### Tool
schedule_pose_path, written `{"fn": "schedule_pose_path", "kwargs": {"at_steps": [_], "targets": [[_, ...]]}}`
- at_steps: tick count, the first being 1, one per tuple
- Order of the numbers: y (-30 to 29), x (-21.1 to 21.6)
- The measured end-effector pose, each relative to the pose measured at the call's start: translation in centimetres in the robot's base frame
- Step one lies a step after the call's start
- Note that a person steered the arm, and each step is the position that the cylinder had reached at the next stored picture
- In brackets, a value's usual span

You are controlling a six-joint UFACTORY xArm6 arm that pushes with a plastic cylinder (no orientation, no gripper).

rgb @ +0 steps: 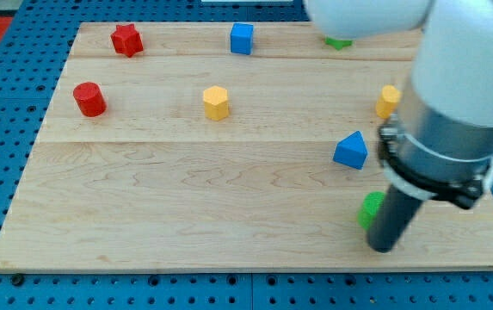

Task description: Push the blue triangle slightly towards the bottom center of the board

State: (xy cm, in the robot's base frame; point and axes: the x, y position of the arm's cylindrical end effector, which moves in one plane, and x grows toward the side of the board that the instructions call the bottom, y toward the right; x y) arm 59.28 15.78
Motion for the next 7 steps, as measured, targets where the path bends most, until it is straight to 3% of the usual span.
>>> {"fn": "schedule_pose_path", "kwargs": {"at_steps": [1, 2, 3, 4, 6, 7], "targets": [[9.3, -0.7], [11.6, -7.3], [9.1, -14.3], [1.9, -16.5], [-3.2, -11.3], [-4.7, -11.3]]}}
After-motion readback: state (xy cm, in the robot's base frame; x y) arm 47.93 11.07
